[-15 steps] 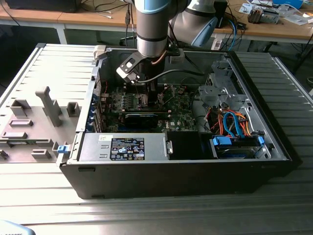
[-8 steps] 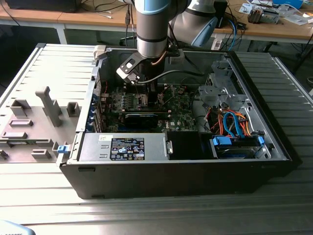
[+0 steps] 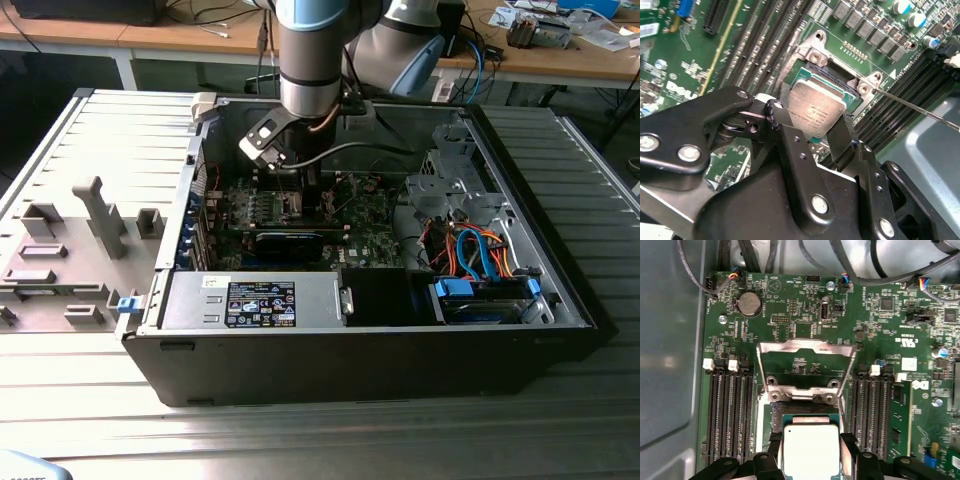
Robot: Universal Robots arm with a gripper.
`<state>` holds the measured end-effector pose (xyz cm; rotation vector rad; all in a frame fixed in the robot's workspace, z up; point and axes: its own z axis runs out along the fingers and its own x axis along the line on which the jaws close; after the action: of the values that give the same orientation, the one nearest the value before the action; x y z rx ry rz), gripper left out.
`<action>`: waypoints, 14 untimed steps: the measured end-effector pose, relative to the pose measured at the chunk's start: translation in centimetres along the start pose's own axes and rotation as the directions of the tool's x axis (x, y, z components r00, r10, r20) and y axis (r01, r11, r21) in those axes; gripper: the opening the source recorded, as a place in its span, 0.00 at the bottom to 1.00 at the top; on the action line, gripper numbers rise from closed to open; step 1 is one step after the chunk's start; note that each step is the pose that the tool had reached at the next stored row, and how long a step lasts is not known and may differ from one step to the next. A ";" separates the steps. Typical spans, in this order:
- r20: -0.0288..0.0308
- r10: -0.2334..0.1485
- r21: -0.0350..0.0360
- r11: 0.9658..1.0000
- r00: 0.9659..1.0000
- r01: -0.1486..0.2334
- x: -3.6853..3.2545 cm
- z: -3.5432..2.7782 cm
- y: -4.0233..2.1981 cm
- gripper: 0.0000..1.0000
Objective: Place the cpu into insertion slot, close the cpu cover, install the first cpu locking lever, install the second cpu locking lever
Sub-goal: 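Place the cpu into insertion slot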
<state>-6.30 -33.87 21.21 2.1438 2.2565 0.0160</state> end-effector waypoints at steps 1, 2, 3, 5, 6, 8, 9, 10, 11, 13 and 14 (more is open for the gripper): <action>0.000 0.005 0.000 1.000 1.000 -0.005 0.34 0.24 0.01 0.54; 0.000 0.008 0.000 1.000 1.000 -0.008 0.46 0.37 0.01 0.54; 0.000 0.011 0.000 1.000 1.000 -0.011 0.53 0.46 0.02 0.54; 0.001 0.020 0.000 1.000 1.000 -0.020 0.64 0.67 0.01 0.54; 0.001 0.026 0.000 1.000 1.000 -0.026 0.67 0.80 0.02 0.54; 0.001 0.032 0.000 0.999 0.999 -0.032 0.67 0.95 0.01 0.54; 0.001 0.034 0.000 0.999 0.999 -0.034 0.67 1.00 0.01 0.54; 0.001 0.035 0.000 0.999 0.999 -0.035 0.67 1.06 0.01 0.54; 0.001 0.036 0.000 0.999 0.999 -0.036 0.67 1.13 0.02 0.54; 0.001 0.036 0.001 0.999 0.999 -0.036 0.67 1.21 0.04 0.54; 0.002 0.037 0.001 0.999 0.999 -0.037 0.67 1.24 0.05 0.54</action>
<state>-6.26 -33.21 19.97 2.1847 2.2163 0.0143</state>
